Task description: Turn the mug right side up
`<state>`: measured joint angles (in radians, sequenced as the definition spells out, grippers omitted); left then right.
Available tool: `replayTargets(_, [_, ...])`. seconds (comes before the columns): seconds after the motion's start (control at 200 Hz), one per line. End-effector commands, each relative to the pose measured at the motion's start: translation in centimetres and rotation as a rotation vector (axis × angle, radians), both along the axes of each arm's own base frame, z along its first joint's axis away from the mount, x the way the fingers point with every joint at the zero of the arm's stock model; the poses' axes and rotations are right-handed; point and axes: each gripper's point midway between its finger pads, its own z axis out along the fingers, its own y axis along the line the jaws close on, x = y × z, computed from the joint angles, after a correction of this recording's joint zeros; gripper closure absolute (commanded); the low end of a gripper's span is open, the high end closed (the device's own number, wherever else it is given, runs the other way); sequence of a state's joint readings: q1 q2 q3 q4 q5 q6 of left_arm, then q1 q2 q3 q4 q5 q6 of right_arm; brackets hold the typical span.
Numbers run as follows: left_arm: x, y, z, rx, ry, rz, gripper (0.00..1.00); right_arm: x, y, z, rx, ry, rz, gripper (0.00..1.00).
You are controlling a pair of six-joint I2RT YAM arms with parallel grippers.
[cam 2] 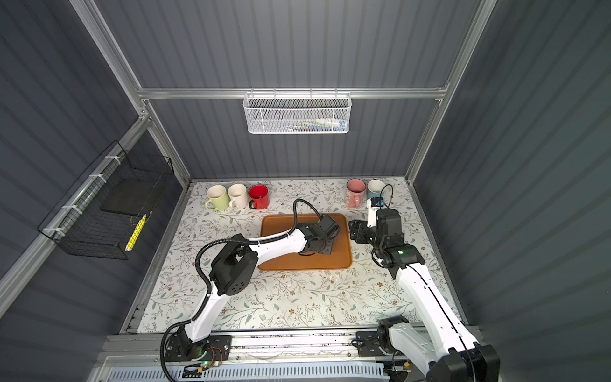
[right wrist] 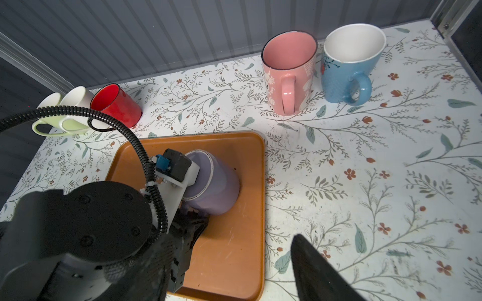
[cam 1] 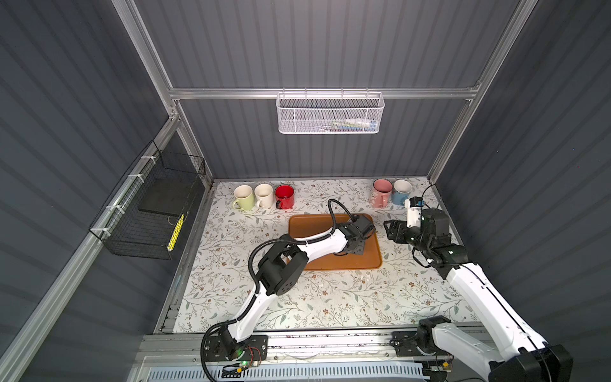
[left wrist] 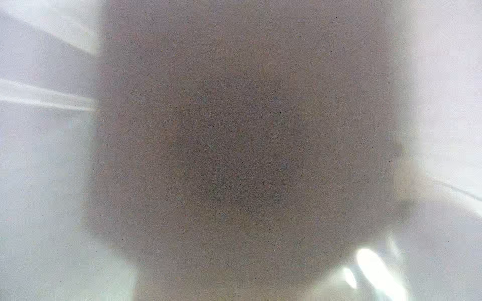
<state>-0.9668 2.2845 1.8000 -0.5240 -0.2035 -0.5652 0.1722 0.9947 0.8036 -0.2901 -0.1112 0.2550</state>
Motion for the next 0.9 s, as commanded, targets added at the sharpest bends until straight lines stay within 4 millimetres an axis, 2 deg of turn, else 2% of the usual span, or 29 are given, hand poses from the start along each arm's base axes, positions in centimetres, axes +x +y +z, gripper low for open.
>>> replayTargets(0.0, [0.1, -0.9, 4.0, -0.092, -0.039, -0.050, 0.91, -0.1, -0.4, -0.3, 0.052, -0.009, -0.004, 0.27])
replayTargets(0.15, [0.2, -1.4, 5.7, -0.163, -0.054, -0.085, 0.91, -0.2, -1.2, -0.6, 0.111, -0.010, -0.016, 0.27])
replayTargets(0.455, [0.1, -1.8, 7.1, -0.257, -0.041, -0.121, 0.93, 0.0, -1.3, -1.3, 0.119, 0.001, -0.020, 0.27])
replayTargets(0.705, [0.1, -1.0, 5.5, -0.207, -0.007, -0.121, 0.96, 0.2, -1.3, -2.2, 0.134, 0.022, -0.021, 0.27])
replayTargets(0.895, [0.2, -0.7, 7.3, -0.239, -0.039, -0.132, 0.98, 0.0, -1.3, -2.6, 0.131, 0.032, -0.026, 0.27])
